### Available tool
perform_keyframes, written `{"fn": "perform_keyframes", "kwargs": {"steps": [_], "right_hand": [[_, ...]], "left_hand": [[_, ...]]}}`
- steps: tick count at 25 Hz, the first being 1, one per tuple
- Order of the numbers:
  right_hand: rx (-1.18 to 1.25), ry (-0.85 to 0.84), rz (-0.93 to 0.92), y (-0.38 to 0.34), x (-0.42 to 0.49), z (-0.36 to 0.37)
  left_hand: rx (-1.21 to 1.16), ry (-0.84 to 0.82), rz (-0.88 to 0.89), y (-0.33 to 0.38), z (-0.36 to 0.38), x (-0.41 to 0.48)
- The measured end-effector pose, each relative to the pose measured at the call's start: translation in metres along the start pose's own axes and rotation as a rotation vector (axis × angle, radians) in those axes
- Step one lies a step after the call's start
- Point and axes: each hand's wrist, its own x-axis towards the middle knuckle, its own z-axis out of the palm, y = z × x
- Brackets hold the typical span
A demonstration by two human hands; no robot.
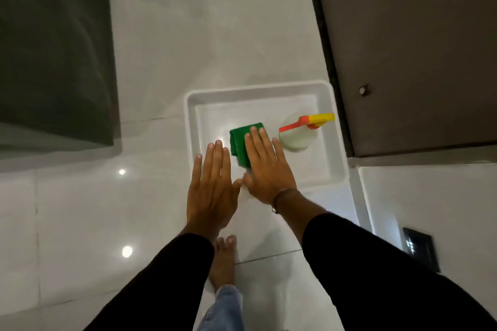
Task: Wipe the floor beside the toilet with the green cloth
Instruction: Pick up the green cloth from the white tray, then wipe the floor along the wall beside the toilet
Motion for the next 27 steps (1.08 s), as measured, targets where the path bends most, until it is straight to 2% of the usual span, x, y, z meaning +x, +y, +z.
{"fn": "perform_keyframes", "kwargs": {"steps": [5,12,16,20,23,27], "right_hand": [[-0.080,-0.048,-0.104,0.018,0.045,0.029],[-0.181,0.050,-0.111,0.016,0.052,0.049],[-0.074,0.048,-0.116,0.016,0.040,0.024],[-0.053,0.156,-0.165,0.012,-0.017,-0.014],[0.036,0.209,-0.077,0.012,-0.093,-0.029],[0.129,0.239,0.043,0.019,-0.214,-0.003]], "left_hand": [[-0.012,-0.041,-0.015,-0.005,0.028,0.018],[-0.024,-0.043,-0.009,-0.001,0.032,0.020],[-0.031,-0.073,-0.017,0.006,0.015,0.006],[-0.047,-0.044,-0.004,0.030,-0.014,-0.032],[-0.056,-0.026,0.018,0.063,-0.023,-0.074],[-0.030,-0.037,0.014,0.112,-0.002,-0.141]]}}
